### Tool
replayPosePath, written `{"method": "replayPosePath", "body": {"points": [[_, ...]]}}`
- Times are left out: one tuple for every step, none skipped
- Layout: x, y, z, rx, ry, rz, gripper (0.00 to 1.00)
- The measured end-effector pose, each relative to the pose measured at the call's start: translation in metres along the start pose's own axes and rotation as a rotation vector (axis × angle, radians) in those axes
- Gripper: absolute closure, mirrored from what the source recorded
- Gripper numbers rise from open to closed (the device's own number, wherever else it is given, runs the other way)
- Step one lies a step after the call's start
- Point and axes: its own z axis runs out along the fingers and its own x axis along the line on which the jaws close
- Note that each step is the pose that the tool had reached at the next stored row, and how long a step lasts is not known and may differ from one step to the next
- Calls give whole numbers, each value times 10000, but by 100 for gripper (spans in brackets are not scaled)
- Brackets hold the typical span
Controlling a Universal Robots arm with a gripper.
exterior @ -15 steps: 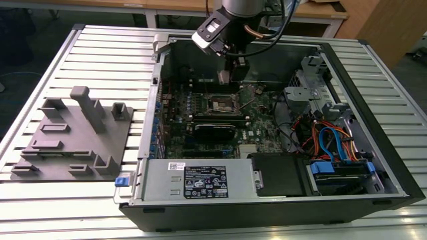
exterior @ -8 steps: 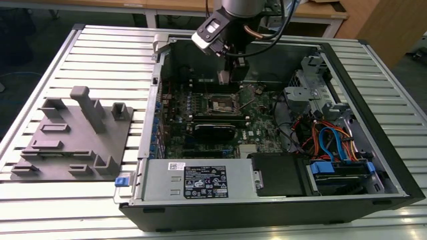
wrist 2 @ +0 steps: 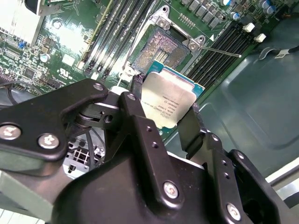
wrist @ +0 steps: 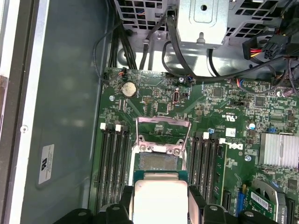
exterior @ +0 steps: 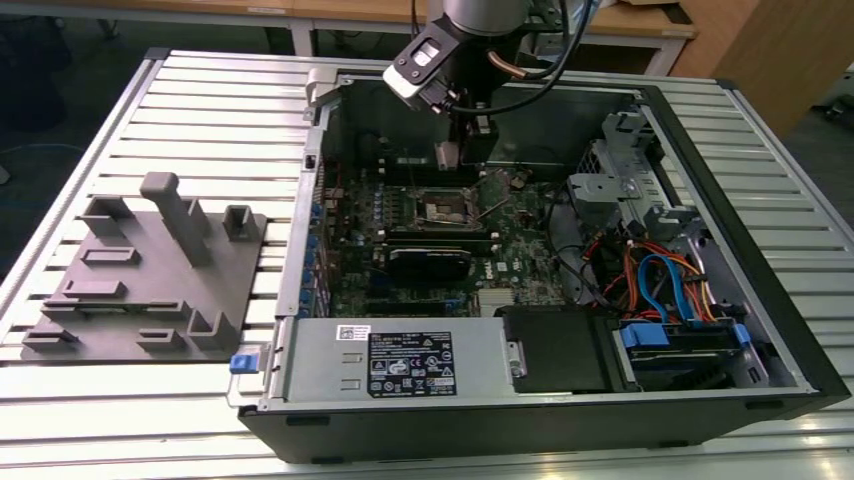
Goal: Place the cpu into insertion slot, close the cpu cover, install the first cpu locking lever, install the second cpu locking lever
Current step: 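Place the cpu into insertion slot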
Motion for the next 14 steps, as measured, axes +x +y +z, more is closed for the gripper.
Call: {"method": "replayPosePath", "body": {"points": [[0,0,0,0,-2,0,46],[0,0,0,0,-4,0,46],[0,0,0,0,-5,0,46],[0,0,0,0,-7,0,46],[0,0,0,0,-9,0,46],[0,0,0,1,-11,0,46],[0,0,0,1,-13,0,46],[0,0,0,1,-14,0,46],[0,0,2,1,-15,0,46],[0,0,4,1,-14,4,46],[0,-1,7,0,-14,20,46],[0,-1,12,-3,-15,66,46],[0,-1,23,-5,-17,127,46],[0,-2,40,-8,-19,177,46]]}}
